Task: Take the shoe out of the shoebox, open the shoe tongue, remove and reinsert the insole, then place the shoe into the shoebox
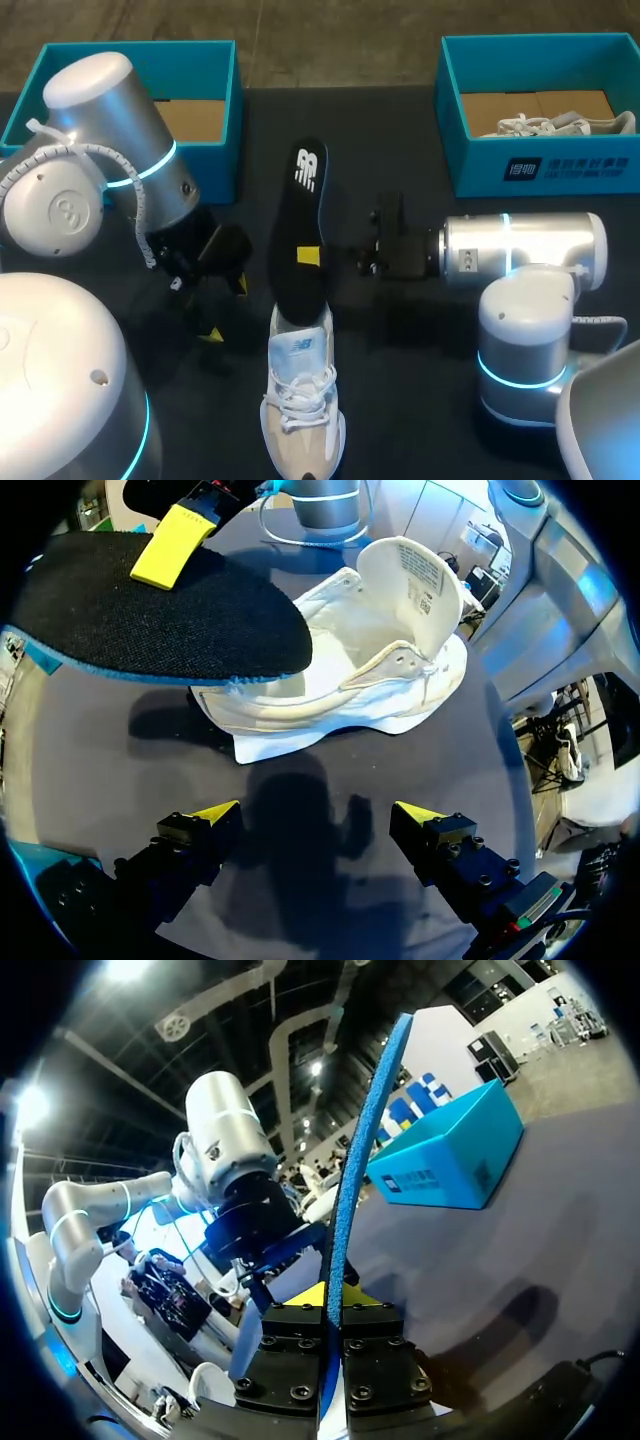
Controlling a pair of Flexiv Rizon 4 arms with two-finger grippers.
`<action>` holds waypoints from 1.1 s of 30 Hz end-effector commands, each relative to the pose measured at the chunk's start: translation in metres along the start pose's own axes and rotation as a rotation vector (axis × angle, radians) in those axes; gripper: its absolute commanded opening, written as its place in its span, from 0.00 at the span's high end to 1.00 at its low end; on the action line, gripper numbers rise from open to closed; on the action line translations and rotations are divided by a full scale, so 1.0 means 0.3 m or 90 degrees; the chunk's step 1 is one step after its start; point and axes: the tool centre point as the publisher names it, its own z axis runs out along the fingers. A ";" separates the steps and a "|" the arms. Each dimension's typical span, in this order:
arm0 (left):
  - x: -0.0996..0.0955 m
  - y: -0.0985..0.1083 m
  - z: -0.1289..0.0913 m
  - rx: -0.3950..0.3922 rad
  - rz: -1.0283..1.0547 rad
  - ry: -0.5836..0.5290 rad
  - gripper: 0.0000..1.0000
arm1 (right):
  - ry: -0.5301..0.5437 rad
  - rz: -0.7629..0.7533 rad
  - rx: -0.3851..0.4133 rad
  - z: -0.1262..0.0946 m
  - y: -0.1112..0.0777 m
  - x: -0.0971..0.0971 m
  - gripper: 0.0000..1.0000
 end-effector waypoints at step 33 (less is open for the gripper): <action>0.006 0.004 0.001 0.001 0.001 -0.002 0.00 | 0.022 -0.008 -0.002 0.001 -0.096 -0.021 1.00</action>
